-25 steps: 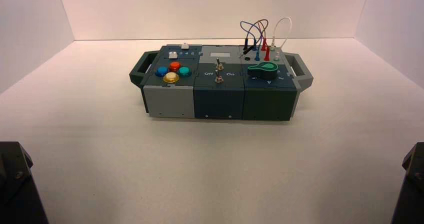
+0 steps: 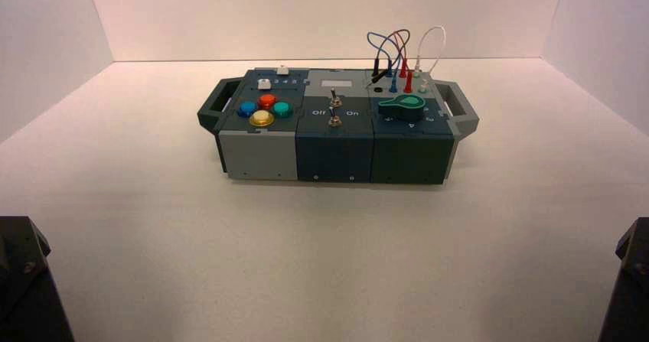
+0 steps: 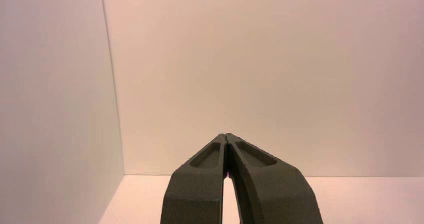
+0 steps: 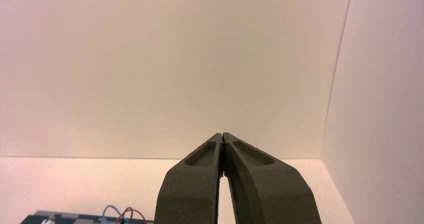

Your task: Push the red button with the left gripper.

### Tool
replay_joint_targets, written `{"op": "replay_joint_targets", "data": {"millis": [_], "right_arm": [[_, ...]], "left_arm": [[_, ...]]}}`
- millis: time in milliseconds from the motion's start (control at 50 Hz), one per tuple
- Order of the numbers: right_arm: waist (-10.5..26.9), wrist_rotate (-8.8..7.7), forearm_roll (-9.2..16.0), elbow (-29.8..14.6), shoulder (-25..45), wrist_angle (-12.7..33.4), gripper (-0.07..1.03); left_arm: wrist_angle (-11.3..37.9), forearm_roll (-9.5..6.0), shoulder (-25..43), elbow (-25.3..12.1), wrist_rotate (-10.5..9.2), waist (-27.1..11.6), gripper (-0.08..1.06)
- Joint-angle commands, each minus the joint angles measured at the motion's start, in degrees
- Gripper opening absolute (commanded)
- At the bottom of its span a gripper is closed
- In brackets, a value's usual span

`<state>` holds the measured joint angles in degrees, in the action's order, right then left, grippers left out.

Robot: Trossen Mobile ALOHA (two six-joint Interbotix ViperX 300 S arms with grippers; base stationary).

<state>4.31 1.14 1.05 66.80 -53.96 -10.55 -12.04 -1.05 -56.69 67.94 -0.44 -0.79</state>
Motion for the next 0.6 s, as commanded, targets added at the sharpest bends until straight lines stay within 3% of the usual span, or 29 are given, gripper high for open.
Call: {"op": "replay_joint_targets", "data": {"millis": [20, 160, 340, 600], "right_arm": [[3.3, 0.26, 0.2, -1.5, 1.8, 1.3, -0.03], [8.1, 0.7, 0.7, -3.0, 4.2, 3.8, -0.03], [13.6, 0.7, 3.2, -5.7, 6.7, 8.8, -0.03], [19.9, 0.53, 3.4, -10.6, 12.0, 16.7, -0.03]], "left_arm": [[2.6, 0.09, 0.8, -2.5, 0.09, -1.1, -0.03], [6.9, -0.09, 1.6, -4.0, 0.0, -4.5, -0.03], [10.6, -0.18, 3.5, -5.8, -0.09, -10.3, -0.03], [18.7, -0.26, 10.5, -11.0, -0.18, -16.6, -0.03]]}}
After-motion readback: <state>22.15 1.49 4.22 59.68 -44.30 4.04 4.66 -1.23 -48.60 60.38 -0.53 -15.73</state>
